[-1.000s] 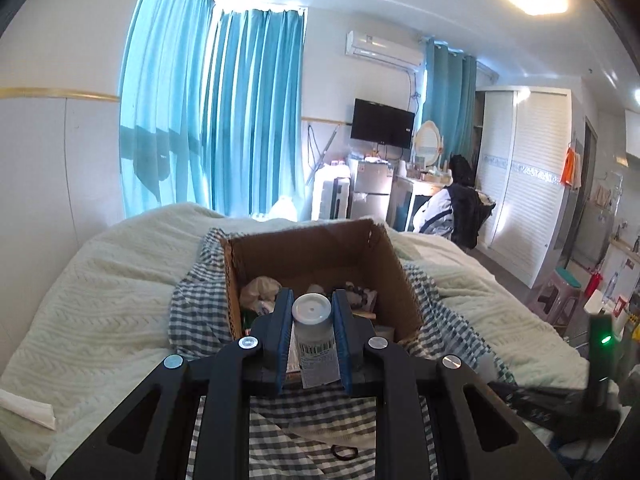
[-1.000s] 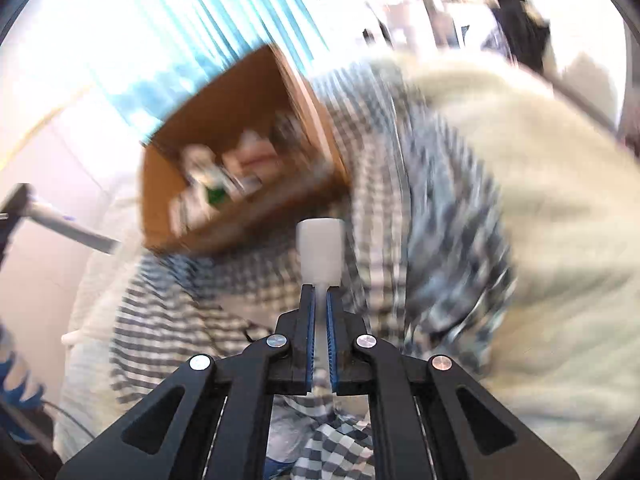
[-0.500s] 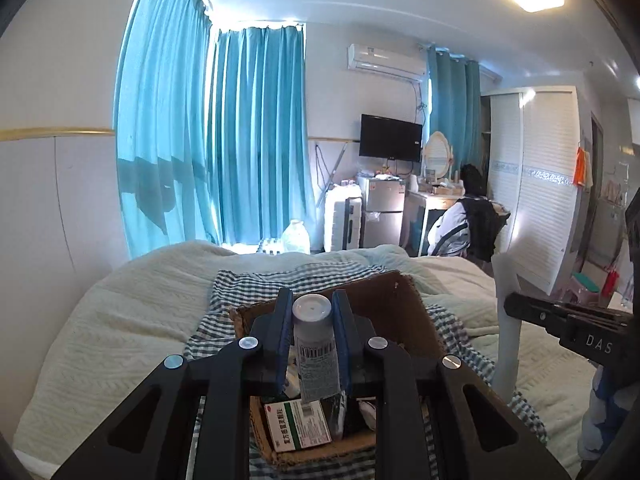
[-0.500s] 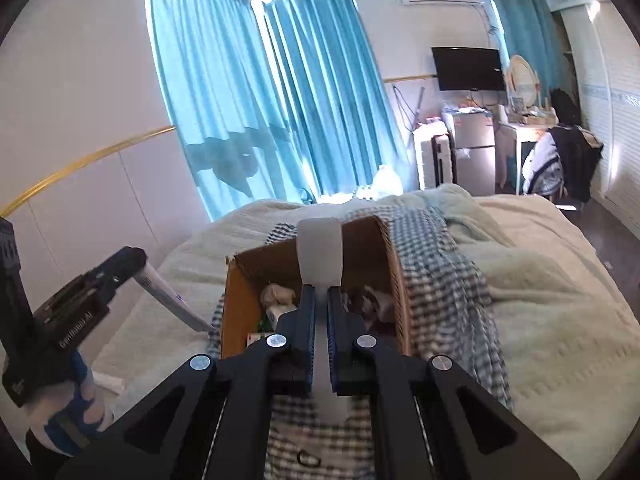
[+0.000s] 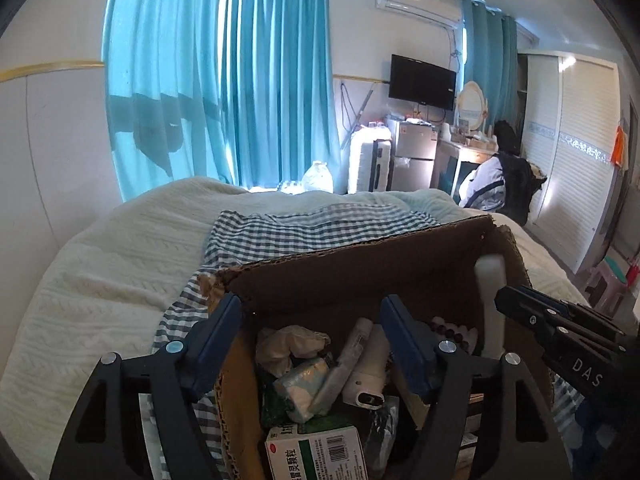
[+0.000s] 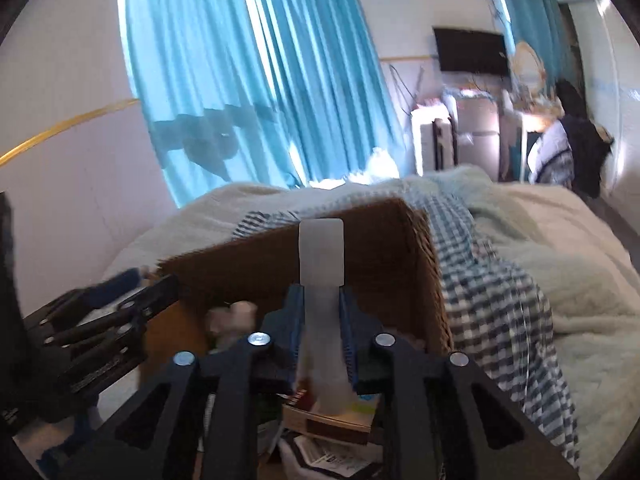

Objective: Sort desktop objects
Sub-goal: 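Open both grippers to drop the bottle and tube into the box, then grasp the clear floss-pick jar with the left gripper while the right gripper grasps the white comb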

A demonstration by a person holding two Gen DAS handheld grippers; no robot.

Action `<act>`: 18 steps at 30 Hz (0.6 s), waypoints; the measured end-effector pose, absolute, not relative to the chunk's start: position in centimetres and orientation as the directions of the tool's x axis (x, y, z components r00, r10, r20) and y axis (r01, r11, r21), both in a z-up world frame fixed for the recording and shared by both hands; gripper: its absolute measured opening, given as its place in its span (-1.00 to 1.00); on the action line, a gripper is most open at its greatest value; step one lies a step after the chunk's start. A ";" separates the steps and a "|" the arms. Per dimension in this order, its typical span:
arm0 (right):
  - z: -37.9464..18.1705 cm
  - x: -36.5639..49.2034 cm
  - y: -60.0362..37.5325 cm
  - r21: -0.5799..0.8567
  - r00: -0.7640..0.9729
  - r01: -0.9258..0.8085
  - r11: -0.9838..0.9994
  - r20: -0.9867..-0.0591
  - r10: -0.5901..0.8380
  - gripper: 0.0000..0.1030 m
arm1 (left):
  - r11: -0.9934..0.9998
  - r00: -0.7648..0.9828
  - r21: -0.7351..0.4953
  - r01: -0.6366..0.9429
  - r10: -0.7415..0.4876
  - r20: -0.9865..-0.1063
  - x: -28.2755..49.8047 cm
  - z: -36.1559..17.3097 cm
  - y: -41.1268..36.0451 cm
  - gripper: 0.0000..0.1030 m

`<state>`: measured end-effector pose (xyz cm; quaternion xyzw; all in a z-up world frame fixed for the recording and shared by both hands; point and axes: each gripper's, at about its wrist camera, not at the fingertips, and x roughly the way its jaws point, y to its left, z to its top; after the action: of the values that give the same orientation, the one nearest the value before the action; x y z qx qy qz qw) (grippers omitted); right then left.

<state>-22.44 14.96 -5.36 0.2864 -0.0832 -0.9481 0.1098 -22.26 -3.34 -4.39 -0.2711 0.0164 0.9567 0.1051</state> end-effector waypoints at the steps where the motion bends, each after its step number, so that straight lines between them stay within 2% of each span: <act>1: -5.5 -21.8 15.2 0.204 -0.816 0.166 -0.965 -0.520 -0.251 -0.51 | -0.977 -0.823 -0.041 -0.211 0.201 -0.531 -21.9 -4.5 -3.7 0.45; 4: -4.6 -18.5 15.9 0.133 -0.840 0.181 -0.974 -0.494 -0.223 -0.51 | -0.978 -0.824 -0.049 -0.204 0.199 -0.530 -20.1 -4.3 -4.7 0.45; 6: -3.9 -16.3 16.6 0.136 -0.838 0.184 -0.974 -0.496 -0.227 -0.46 | -0.976 -0.822 -0.061 -0.207 0.207 -0.531 -18.6 -3.6 -5.3 0.45; 7: -3.5 -14.9 17.2 0.143 -0.833 0.186 -0.972 -0.502 -0.233 -0.39 | -0.976 -0.822 -0.069 -0.207 0.212 -0.528 -17.9 -3.2 -5.6 0.45; 9: -2.9 -12.2 17.8 0.144 -0.827 0.192 -0.971 -0.509 -0.239 -0.08 | -0.975 -0.828 -0.083 -0.208 0.221 -0.516 -16.0 -2.2 -6.1 0.45; 11: -2.6 -9.5 18.1 0.125 -0.819 0.197 -0.972 -0.525 -0.234 0.07 | -0.971 -0.828 -0.087 -0.221 0.234 -0.510 -13.6 -1.3 -6.5 0.45; 14: -2.9 -4.9 18.3 0.055 -0.833 0.184 -0.981 -0.521 -0.185 0.13 | -0.969 -0.823 -0.050 -0.240 0.231 -0.519 -9.8 -0.7 -7.6 0.47; 18: -5.1 -0.1 18.8 0.054 -0.788 0.222 -0.974 -0.579 -0.212 0.43 | -0.970 -0.814 -0.020 -0.240 0.213 -0.540 -4.9 -1.5 -9.0 0.47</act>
<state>-0.15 18.84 -5.14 0.3051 0.0086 -0.9453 0.1147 -4.86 -9.01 -1.47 -0.2804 0.0248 0.9521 0.1190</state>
